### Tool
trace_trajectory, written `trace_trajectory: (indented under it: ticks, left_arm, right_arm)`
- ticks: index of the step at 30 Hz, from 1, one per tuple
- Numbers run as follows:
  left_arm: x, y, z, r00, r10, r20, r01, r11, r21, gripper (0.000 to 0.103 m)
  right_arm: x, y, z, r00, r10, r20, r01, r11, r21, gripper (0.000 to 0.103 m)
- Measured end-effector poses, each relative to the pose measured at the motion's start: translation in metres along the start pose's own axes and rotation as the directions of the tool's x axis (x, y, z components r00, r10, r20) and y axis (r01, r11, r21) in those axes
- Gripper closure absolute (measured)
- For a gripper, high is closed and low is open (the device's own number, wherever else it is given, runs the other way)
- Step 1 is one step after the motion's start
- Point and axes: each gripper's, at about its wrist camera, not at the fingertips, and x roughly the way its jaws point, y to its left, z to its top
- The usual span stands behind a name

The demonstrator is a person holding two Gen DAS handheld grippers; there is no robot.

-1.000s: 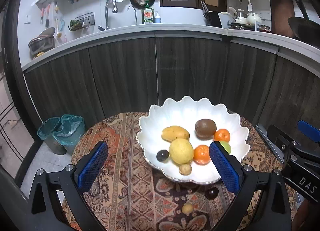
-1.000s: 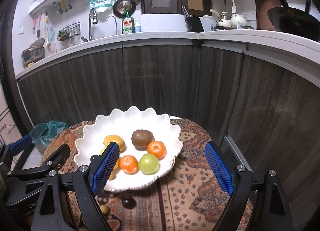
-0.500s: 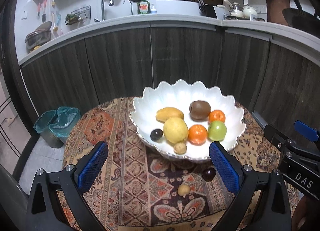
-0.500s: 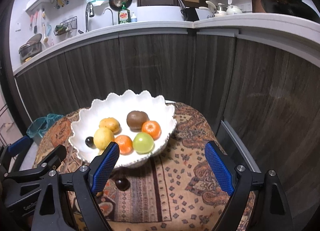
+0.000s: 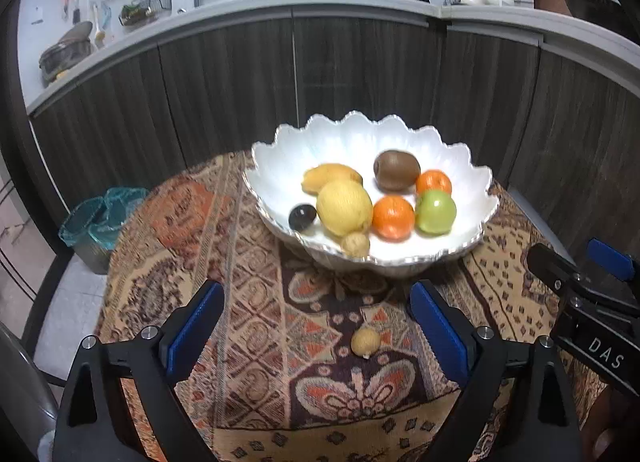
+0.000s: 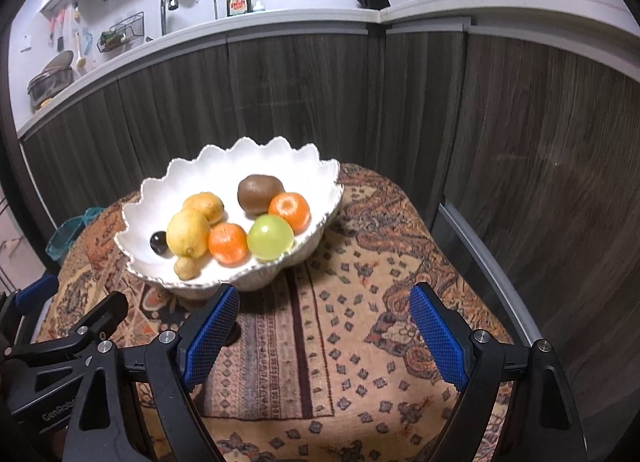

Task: Organize fruits
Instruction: 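Withdraw both tools from the bowl toward the last small fruit and plum, then close the left tool on the other small brown fruit while the right tool grasps the dark plum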

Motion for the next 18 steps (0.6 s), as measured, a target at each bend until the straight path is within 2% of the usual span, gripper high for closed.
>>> trace_trajectory:
  ticks: [9,12,16,18]
  left_arm:
    - [0.023,-0.008,-0.018,0.995,-0.025,-0.091,0.028,0.999,0.03,0.022]
    - [0.031,-0.011,-0.022,0.992,-0.029,-0.123,0.034,0.999,0.042,0.03]
    - [0.038,-0.015,-0.027,0.988,-0.043,-0.148,0.052,0.997,0.053,0.045]
    - [0.042,-0.017,-0.028,0.986,-0.049,-0.159,0.058,0.997,0.057,0.048]
  right_arm:
    - [0.015,-0.004,-0.013,0.999,-0.009,-0.045,0.009,1.0,0.001,0.015]
    - [0.021,-0.006,-0.016,0.998,-0.015,-0.062,0.015,1.0,0.003,0.015]
    - [0.025,-0.007,-0.018,0.997,-0.015,-0.072,0.015,1.0,0.003,0.015]
    - [0.026,-0.008,-0.02,0.997,-0.014,-0.076,0.014,1.0,0.005,0.015]
